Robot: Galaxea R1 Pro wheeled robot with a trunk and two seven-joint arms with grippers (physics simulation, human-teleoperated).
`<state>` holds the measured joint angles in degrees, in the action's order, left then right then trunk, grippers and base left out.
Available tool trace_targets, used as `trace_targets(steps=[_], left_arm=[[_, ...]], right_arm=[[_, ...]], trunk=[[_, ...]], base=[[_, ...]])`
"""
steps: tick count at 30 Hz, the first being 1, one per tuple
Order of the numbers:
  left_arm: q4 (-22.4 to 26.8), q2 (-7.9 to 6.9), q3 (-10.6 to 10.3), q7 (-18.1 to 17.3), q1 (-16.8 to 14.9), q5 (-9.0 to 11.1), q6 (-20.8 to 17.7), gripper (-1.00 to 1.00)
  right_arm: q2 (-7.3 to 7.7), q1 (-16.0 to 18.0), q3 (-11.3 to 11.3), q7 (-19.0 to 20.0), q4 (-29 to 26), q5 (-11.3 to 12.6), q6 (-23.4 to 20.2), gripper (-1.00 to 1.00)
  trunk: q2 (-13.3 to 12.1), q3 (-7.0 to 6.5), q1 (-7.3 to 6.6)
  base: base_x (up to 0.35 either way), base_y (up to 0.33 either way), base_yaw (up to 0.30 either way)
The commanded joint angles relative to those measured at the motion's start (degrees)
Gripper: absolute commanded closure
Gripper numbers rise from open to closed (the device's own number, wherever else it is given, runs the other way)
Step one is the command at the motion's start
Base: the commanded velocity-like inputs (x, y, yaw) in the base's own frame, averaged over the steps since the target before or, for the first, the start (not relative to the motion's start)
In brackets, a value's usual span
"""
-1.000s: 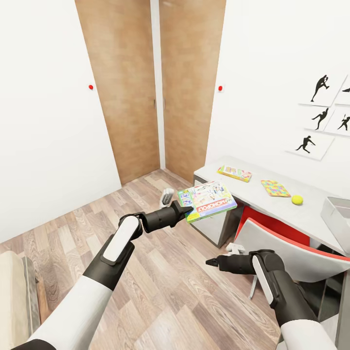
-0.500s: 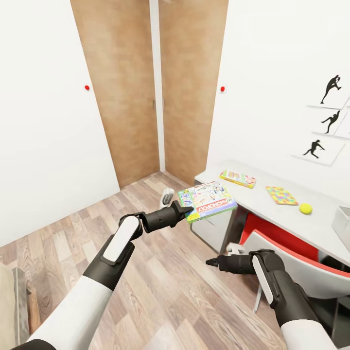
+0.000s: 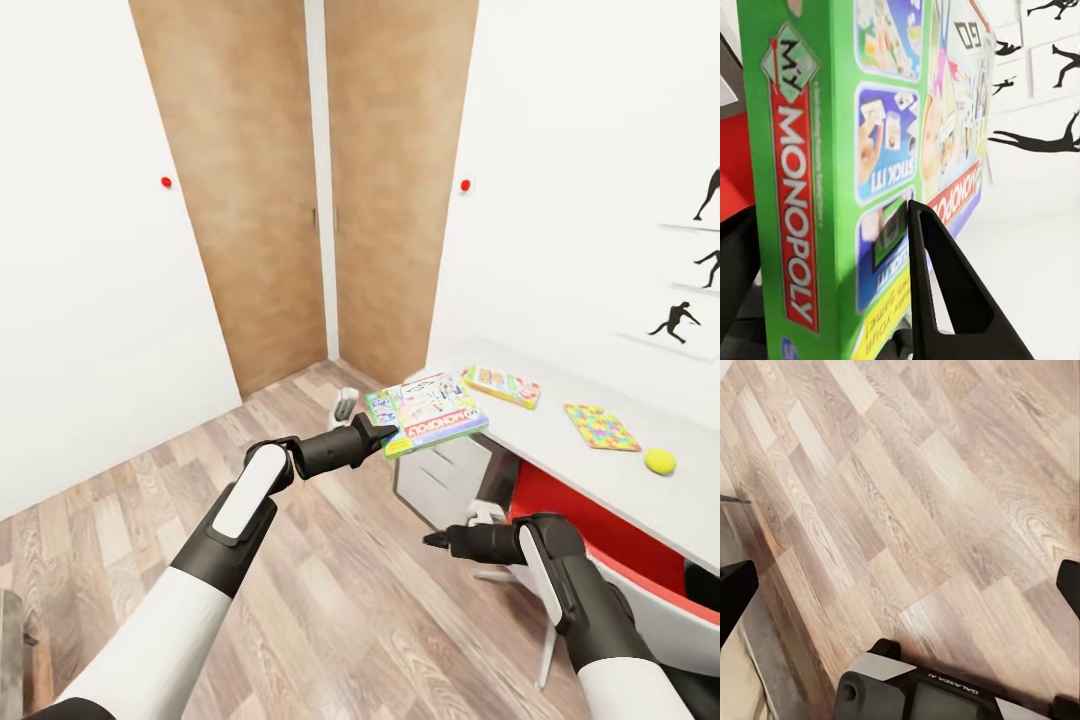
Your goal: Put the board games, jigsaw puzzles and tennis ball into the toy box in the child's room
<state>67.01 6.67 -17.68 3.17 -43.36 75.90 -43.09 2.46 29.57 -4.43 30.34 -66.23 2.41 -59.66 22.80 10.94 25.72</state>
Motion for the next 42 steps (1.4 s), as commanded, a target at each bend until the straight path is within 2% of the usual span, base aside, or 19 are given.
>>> trace_targets(steps=[1, 5, 9, 11, 16, 18, 27, 32, 33, 40, 41, 42], left_arm=[[0.05, 0.01, 0.02, 0.45, -0.05, 0.65, -0.15, 1.00], [0.67, 0.01, -0.03, 0.30, -0.05, 0.65, -0.15, 1.00], [2.35, 0.01, -0.20, 0.22, 0.00, 0.65, -0.15, 1.00], [4.05, 0.01, -0.27, 0.24, 0.30, 0.65, -0.19, 1.00], [6.98, 0.01, -0.34, 0.20, 1.09, 0.71, -0.29, 1.00], [10.76, 0.01, -0.39, 0.05, 2.03, 0.73, -0.43, 1.00], [13.96, 0.01, -0.42, -0.06, 2.94, 0.74, -0.80, 1.00], [14.48, 0.04, -0.46, -0.25, 2.99, 0.74, -0.90, 1.00], [14.82, 0.06, -0.48, -0.29, 3.00, 0.74, -0.93, 1.00], [15.58, 0.09, -0.50, -0.35, 3.02, 0.75, -1.01, 1.00], [15.74, 0.07, -0.51, -0.39, 3.02, 0.74, -1.02, 1.00], [15.76, 0.08, -0.51, -0.42, 3.02, 0.76, -1.02, 1.00]], right_arm=[[0.02, 0.05, -0.05, -0.02, -0.05, 0.25, -0.34, -1.00], [0.10, -1.56, -0.07, 0.04, -4.12, 0.31, -0.34, -1.00], [0.14, -4.53, -0.10, 0.06, -10.67, 0.32, -0.34, -1.00], [0.19, -6.64, -0.12, 0.08, -15.19, 0.41, -0.34, -1.00], [0.28, -8.53, -0.17, 0.13, -19.82, 0.58, -0.34, -1.00], [0.48, -9.26, -0.30, 0.15, -22.54, 0.68, -0.34, -1.00], [1.17, -11.19, -1.20, 0.37, -25.83, 0.86, -0.34, -1.00], [3.39, -11.31, -3.70, 1.51, -26.10, 0.93, -0.34, -1.00], [4.54, -11.14, -4.64, 3.66, -26.14, 0.96, -0.34, -1.00], [7.49, -10.71, -8.14, 13.68, -26.21, 0.97, -0.34, -1.00], [8.87, -10.60, -9.09, 16.51, -26.22, 0.99, -0.34, -1.00], [9.01, -10.58, -9.18, 16.81, -26.22, 0.99, -0.34, -1.00]], trunk=[[0.11, 0.11, 0.07], [0.11, 0.11, 0.07], [0.11, 0.11, 0.07], [0.11, 0.11, 0.07], [0.11, 0.11, 0.07], [0.11, 0.11, 0.07], [0.11, 0.11, 0.07], [0.11, 0.11, 0.07], [0.11, 0.11, 0.07], [0.11, 0.11, 0.07], [0.11, 0.11, 0.07], [0.11, 0.11, 0.07]], base=[[0.337, 0.000, 0.000], [0.337, 0.037, 0.000], [0.337, 0.066, 0.000], [0.337, 0.082, 0.000], [0.337, 0.090, 0.000], [0.336, 0.095, 0.000], [0.163, 0.032, 0.000], [0.027, 0.005, -0.051], [0.011, 0.002, -0.164], [0.005, 0.001, -0.230], [0.001, 0.000, -0.276], [0.001, 0.000, -0.266]])
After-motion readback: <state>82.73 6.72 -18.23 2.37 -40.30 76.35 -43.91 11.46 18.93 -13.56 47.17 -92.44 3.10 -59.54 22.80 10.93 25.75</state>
